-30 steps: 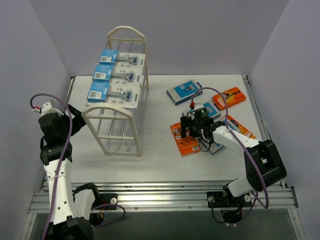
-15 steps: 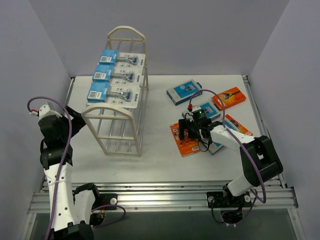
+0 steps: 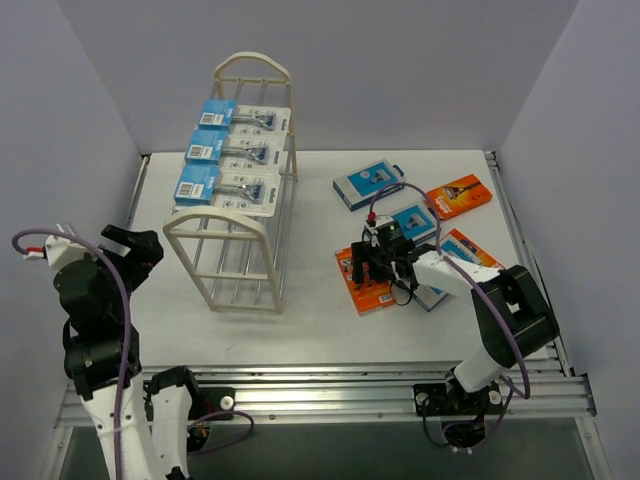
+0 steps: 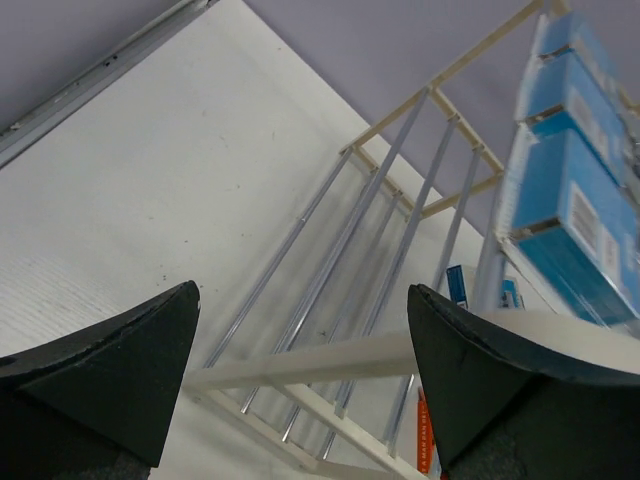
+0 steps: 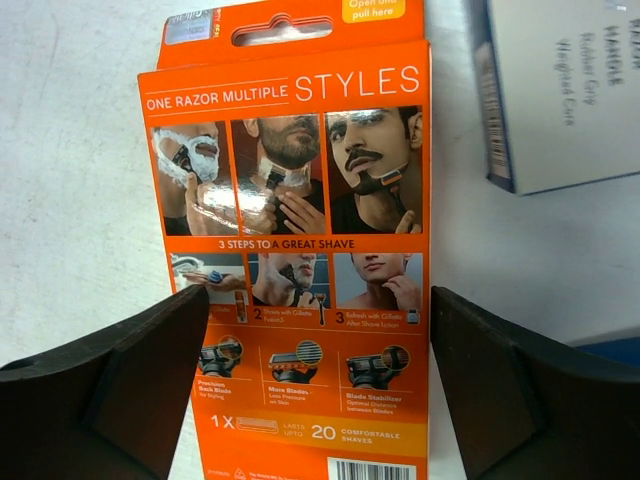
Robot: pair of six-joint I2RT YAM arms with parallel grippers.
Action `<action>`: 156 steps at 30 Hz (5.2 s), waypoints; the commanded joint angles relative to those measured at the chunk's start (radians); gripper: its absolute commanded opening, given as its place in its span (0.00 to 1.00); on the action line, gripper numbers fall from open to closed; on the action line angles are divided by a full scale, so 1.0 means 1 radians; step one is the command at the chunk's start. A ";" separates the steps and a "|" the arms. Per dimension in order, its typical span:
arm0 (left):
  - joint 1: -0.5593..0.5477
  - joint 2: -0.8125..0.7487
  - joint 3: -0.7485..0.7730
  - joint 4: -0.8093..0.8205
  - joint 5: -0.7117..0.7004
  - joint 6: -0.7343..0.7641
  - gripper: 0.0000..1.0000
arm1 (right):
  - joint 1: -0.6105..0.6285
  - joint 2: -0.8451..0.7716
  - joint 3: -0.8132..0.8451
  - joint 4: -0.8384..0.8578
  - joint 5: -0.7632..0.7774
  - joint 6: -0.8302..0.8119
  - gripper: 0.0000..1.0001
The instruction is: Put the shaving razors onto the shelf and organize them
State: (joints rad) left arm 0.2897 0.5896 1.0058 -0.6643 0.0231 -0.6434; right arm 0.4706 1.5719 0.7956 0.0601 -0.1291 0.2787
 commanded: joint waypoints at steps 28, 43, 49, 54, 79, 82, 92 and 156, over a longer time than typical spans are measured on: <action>-0.190 -0.177 0.183 -0.189 0.270 -0.096 0.99 | 0.094 0.088 -0.030 0.070 -0.047 0.080 0.63; -0.247 -0.252 -0.094 -0.150 0.274 -0.033 1.00 | 0.063 0.094 -0.053 0.103 -0.070 0.073 0.64; -0.247 -0.234 -0.185 -0.072 0.238 -0.073 1.00 | 0.049 0.109 -0.055 0.125 -0.089 0.071 0.64; -0.245 -0.174 -0.199 -0.023 0.209 -0.067 1.00 | 0.045 0.129 -0.055 0.145 -0.104 0.074 0.64; -0.228 0.208 -0.098 0.158 0.110 0.051 0.96 | 0.011 0.212 -0.016 0.159 -0.153 0.071 0.64; -0.215 0.237 -0.067 0.143 0.095 0.073 0.96 | 0.011 0.220 -0.007 0.155 -0.153 0.067 0.64; 0.029 0.288 -0.050 0.164 0.247 0.120 0.94 | 0.007 0.252 0.011 0.152 -0.167 0.054 0.64; -0.407 0.464 0.677 0.007 0.332 -0.038 0.99 | 0.007 0.189 -0.075 0.155 -0.205 0.076 0.71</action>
State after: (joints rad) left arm 0.0257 0.9588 1.5742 -0.5758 0.5457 -0.7822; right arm 0.4831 1.6867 0.7647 0.3859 -0.3492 0.3485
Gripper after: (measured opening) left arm 0.993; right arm 0.699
